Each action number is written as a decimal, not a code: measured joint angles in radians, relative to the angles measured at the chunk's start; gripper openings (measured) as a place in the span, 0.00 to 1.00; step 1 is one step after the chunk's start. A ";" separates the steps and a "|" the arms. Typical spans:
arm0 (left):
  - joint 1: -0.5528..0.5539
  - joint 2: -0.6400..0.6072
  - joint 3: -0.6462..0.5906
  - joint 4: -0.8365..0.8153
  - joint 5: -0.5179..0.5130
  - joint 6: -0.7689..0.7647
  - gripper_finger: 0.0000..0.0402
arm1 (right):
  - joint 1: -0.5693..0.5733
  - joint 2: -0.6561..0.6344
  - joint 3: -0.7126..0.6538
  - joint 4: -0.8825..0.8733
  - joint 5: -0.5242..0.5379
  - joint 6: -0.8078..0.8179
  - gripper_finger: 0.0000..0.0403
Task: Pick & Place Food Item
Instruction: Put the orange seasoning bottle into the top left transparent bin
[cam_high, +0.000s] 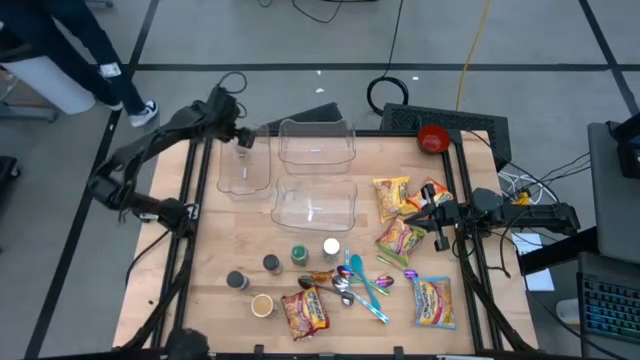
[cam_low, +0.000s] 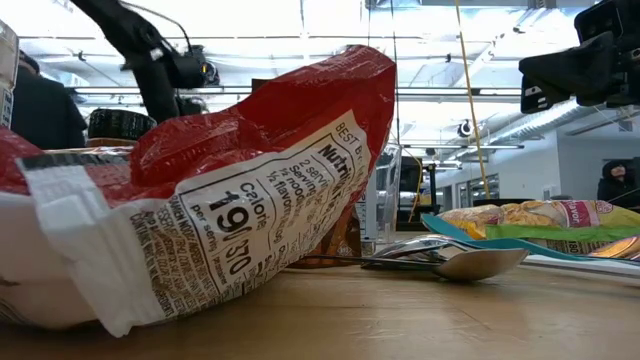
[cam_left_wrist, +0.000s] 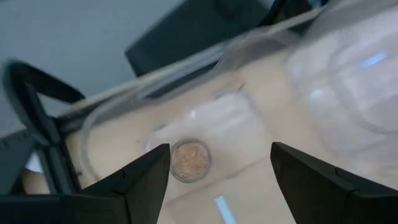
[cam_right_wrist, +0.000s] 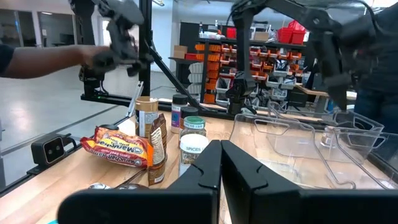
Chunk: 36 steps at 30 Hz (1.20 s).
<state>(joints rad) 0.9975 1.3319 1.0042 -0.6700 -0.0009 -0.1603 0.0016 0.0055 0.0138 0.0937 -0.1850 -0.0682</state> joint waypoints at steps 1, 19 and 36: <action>-0.011 -0.034 0.000 0.000 0.000 -0.005 0.70 | 0.000 0.000 0.000 0.000 0.000 0.000 0.00; -0.414 -0.378 0.000 0.027 0.211 -0.134 0.70 | 0.000 0.000 0.000 0.000 0.000 0.000 0.00; -0.860 -0.205 0.000 0.133 0.219 -0.246 0.70 | 0.000 0.000 0.000 0.000 0.000 0.000 0.00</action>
<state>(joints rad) 0.1377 1.1273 1.0042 -0.5366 0.2183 -0.4059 0.0017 0.0055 0.0135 0.0937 -0.1852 -0.0681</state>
